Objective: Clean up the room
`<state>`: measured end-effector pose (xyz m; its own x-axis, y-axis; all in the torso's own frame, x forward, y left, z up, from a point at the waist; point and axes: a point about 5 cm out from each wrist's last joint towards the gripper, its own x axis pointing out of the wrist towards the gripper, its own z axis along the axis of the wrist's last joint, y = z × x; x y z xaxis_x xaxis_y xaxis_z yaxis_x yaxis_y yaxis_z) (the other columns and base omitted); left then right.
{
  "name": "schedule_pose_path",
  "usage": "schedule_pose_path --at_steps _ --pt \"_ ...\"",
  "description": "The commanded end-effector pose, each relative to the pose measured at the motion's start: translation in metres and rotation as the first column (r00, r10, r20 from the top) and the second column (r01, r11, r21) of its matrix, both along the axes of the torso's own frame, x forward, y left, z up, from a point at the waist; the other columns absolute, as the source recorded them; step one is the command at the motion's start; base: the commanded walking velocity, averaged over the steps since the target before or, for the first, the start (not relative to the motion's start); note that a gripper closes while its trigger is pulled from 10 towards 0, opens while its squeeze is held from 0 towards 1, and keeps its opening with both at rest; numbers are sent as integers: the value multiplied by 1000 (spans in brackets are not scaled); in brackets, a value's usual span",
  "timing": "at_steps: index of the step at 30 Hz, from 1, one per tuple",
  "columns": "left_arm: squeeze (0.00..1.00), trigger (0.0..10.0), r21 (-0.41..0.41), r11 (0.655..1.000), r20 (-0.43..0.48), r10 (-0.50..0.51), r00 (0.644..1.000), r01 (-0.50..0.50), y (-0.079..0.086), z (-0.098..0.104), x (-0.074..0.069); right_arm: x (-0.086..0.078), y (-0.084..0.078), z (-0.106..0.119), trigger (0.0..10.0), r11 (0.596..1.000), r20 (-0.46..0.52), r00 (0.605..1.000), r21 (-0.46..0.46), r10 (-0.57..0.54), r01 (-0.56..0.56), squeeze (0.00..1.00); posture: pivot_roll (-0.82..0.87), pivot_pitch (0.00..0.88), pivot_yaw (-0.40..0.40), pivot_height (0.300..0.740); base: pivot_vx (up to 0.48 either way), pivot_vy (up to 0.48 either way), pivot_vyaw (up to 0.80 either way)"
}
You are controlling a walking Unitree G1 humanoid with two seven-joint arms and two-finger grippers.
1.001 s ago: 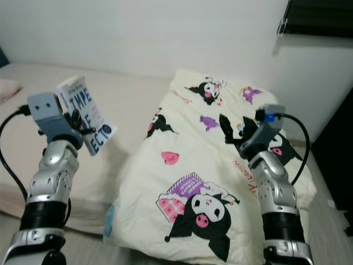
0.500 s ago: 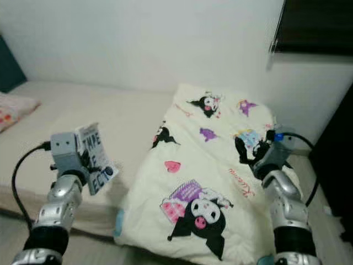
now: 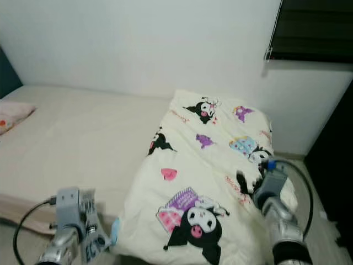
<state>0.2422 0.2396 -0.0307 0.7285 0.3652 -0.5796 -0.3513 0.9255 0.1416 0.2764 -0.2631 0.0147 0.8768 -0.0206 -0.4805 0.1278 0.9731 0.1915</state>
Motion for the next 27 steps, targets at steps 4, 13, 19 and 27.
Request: schedule_pose_path --at_steps 4,13,19,27 --pt "0 10000 37 999 -103 14 995 -11 5 -18 -25 -50 -7 -48 10000 997 -249 966 -48 -71 61 0 -75 0 -36 740 0 0 0" --pt "0 10000 24 996 -302 -72 951 83 -11 -50 -71 -111 -31 -77 10000 976 -421 883 -143 -208 162 0 -127 0 -37 740 0 0 0" --pt "0 10000 44 975 -357 -186 915 216 -22 -57 -82 -120 -49 -73 10000 960 -413 868 -167 -275 225 0 -120 0 -48 740 0 0 0" --pt "0 10000 22 972 -367 -211 906 235 -24 -60 -87 -131 -74 -64 10000 930 -398 844 -222 -360 293 0 -113 0 -51 740 0 0 0"
